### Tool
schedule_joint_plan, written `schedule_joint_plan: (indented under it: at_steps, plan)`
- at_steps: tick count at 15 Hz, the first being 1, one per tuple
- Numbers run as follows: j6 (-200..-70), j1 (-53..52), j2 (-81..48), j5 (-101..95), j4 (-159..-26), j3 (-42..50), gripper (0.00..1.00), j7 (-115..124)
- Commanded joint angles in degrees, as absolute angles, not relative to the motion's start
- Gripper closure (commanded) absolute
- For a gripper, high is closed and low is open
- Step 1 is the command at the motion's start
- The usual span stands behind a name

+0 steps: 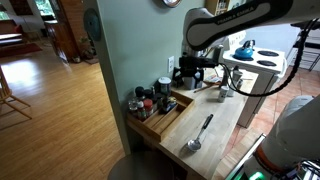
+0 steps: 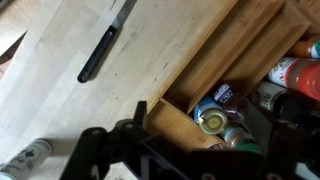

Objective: Move the wooden tray to the left

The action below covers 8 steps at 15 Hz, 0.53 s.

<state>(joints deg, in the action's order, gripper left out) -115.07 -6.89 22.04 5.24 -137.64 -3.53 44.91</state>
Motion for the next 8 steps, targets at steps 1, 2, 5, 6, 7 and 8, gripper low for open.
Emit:
schedule_joint_plan:
  at_steps: [1,2,5,6,7,8]
  plan:
    - [-110.2,-5.9,26.0,8.8,-135.9,-2.3,0.0,30.9]
    - [-109.5,-5.8,26.8,9.7,-135.6,-2.0,0.0,27.3]
    - [-109.9,-5.7,29.9,12.1,-138.5,-1.3,0.0,16.5]
    - [-109.9,-3.9,27.1,10.6,-135.3,-3.5,0.0,22.1]
    - [-109.9,-4.1,27.6,11.1,-135.9,-3.2,0.0,19.7]
    - [-109.9,-4.1,28.1,11.3,-136.4,-3.1,0.0,18.4]
